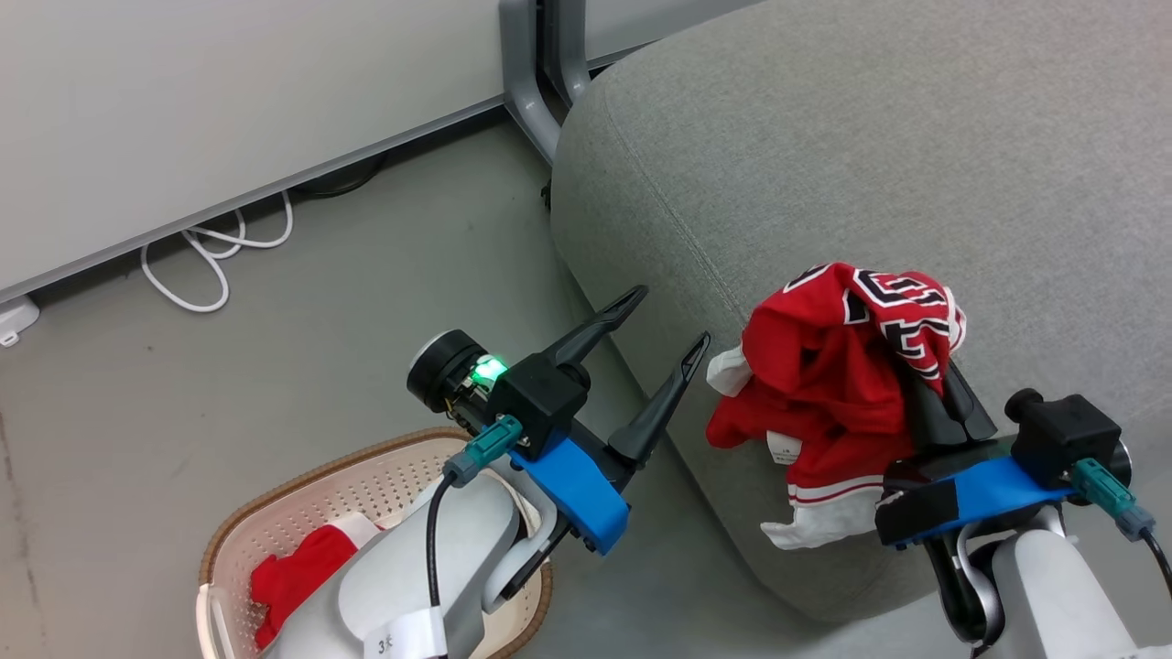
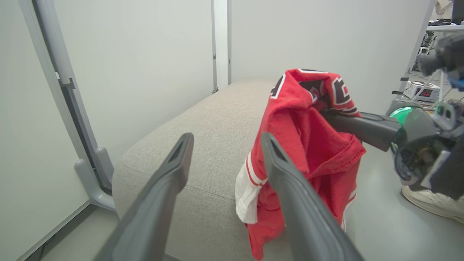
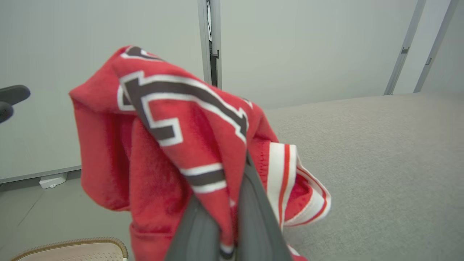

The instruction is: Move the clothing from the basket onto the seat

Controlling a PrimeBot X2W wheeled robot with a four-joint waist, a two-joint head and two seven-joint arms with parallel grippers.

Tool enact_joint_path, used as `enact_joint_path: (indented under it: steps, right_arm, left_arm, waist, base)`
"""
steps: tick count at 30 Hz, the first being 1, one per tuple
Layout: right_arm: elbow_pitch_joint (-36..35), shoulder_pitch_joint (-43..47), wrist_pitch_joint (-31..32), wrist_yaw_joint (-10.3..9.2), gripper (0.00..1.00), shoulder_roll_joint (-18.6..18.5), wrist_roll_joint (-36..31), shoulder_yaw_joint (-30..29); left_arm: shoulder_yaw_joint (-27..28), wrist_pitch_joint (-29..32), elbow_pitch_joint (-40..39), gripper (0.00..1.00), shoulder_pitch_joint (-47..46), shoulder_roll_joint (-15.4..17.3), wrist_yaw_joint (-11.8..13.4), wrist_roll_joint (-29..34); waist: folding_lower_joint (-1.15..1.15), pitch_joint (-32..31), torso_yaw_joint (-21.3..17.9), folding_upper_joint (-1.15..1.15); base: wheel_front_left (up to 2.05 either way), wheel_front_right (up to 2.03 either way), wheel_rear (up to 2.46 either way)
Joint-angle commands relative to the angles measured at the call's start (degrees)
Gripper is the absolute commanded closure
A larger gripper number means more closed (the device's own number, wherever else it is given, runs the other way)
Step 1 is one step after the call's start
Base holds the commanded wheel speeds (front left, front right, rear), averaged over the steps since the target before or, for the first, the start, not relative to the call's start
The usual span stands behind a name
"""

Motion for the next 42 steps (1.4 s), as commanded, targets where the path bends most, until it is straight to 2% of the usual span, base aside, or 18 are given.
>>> enact_joint_path:
  steps: [1, 11, 19, 25, 34, 38, 42]
  right_arm:
    - [-0.7, 1.0, -0.2, 0.01, 1.0, 0.4, -0.4, -0.4]
    - [-0.8, 0.1, -0.2, 0.01, 1.0, 1.0, -0.4, -0.9]
    - [-2.6, -10.2, -0.2, 0.01, 1.0, -0.2, -0.8, -3.4]
    - [-4.1, -23.1, -0.2, 0.01, 1.0, -3.1, -1.4, -9.6]
    - [-2.6, -39.0, -0.2, 0.01, 1.0, -10.9, -1.7, -20.5]
    - [2.5, -41.9, -0.2, 0.01, 1.0, -13.5, -2.0, -23.0]
    - [8.9, -42.0, -0.2, 0.01, 1.0, -14.1, -2.9, -22.2]
  left_arm:
    - [0.1, -0.2, 0.2, 0.0, -0.2, 0.1, -0.2, 0.3]
    - [1.2, -0.2, 0.0, 0.0, -0.6, -0.2, -0.1, 1.1]
    - [2.1, -0.2, -0.9, 0.0, -2.8, 1.3, 0.6, 2.6]
    - [2.3, 1.2, -2.5, 0.0, -6.5, 2.7, 0.6, 3.8]
    - [2.8, 2.8, -6.1, 0.0, -12.1, 4.3, 1.1, 5.9]
    - [3.2, 3.0, -7.3, 0.0, -13.6, 4.9, 1.5, 6.4]
    - [3.3, 2.9, -7.8, 0.0, -14.2, 5.6, 1.6, 6.5]
  waist:
    - [0.0, 0.1, -0.4, 0.0]
    - [0.0, 0.5, 0.1, 0.0]
    - [0.0, 6.0, 1.2, 0.0]
    - [0.0, 13.8, 2.7, 0.0]
    - [0.0, 24.7, 5.9, 0.0]
    - [0.0, 27.9, 6.7, 0.0]
    - [0.0, 29.9, 7.0, 0.0]
  base:
    - [0.0, 0.0, 0.0]
    - [0.0, 0.0, 0.0]
    - [0.0, 0.0, 0.0]
    - [0.0, 0.0, 0.0]
    - [0.0, 0.0, 0.0]
    - [0.0, 0.0, 0.0]
    - [0.0, 0.0, 0.0]
